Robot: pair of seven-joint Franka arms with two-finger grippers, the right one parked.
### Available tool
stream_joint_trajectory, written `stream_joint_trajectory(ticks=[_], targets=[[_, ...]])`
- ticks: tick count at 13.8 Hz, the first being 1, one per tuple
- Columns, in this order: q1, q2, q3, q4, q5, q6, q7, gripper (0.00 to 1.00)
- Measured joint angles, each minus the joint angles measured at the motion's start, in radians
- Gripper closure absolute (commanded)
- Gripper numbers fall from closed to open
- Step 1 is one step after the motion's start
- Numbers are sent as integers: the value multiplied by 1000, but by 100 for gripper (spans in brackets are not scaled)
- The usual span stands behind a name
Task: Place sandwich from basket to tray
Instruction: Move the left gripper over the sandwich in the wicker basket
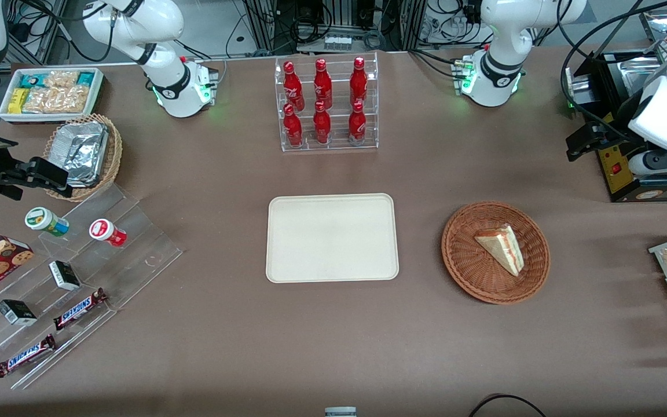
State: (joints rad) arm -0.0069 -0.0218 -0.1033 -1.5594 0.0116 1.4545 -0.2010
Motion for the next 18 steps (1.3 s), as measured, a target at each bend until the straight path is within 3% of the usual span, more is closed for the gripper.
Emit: stream_joint_trajectory(ticks=[9,18], targets=[[-1,13,1,-26,2,12,0,0],[-1,3,11,-234,3,218,-84,0]])
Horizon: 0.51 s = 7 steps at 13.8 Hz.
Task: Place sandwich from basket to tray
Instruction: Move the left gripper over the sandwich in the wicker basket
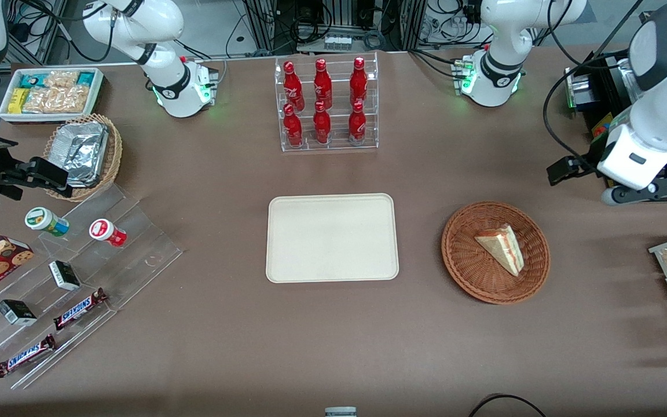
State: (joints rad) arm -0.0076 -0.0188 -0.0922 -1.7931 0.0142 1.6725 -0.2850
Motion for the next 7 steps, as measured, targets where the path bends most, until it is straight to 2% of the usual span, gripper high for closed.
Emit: stream_joint_trajectory(ticks=[7], targets=[[-2,-17,0,-182,0,219,-211,0]])
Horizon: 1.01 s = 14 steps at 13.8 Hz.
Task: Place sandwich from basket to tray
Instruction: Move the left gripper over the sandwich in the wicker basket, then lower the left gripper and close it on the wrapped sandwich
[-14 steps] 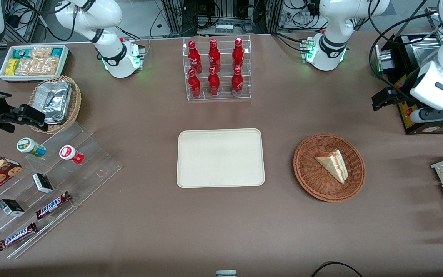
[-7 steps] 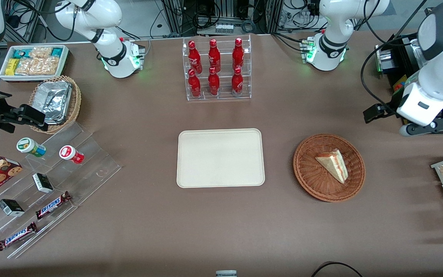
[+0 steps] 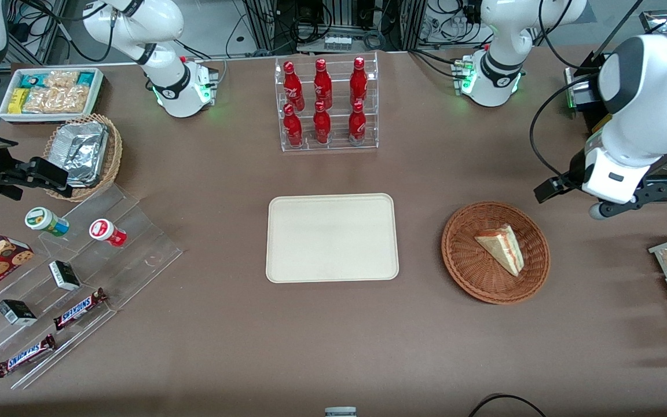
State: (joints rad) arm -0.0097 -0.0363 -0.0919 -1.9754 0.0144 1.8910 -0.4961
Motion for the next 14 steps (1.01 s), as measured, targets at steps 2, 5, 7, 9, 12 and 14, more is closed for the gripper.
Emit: stream_joint_trajectory(ticks=[2,5,7,9,12,14], targets=[[-5,0,-1,-31,0,50,-63,0],[-10,4,-1,-82,0,141,-161,0],[-12,17,-2,-116,0,198,-204,0],[-15,45,-3,-130,0,214,-220,0],[-19,96,-5,-133,0,217,-227,0],[-25,128,-5,-133,0,237,-230,0]])
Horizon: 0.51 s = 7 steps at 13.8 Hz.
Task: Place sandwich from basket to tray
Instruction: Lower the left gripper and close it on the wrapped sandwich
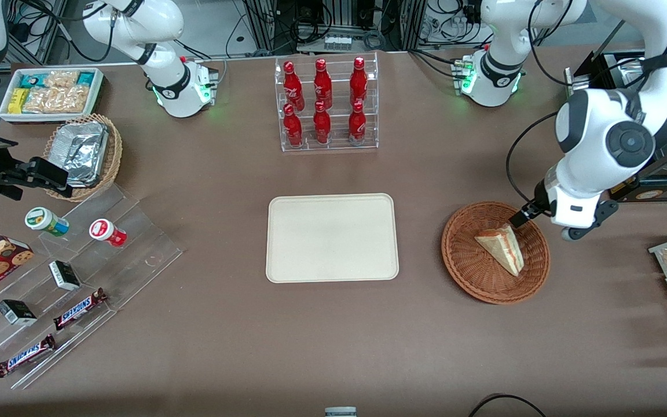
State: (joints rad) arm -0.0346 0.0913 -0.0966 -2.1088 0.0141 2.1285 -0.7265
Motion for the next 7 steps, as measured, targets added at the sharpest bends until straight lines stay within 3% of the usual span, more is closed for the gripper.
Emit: stream_joint_trajectory(ticks=[7], targets=[[-2,110,0,-3,-1,123,-7,0]])
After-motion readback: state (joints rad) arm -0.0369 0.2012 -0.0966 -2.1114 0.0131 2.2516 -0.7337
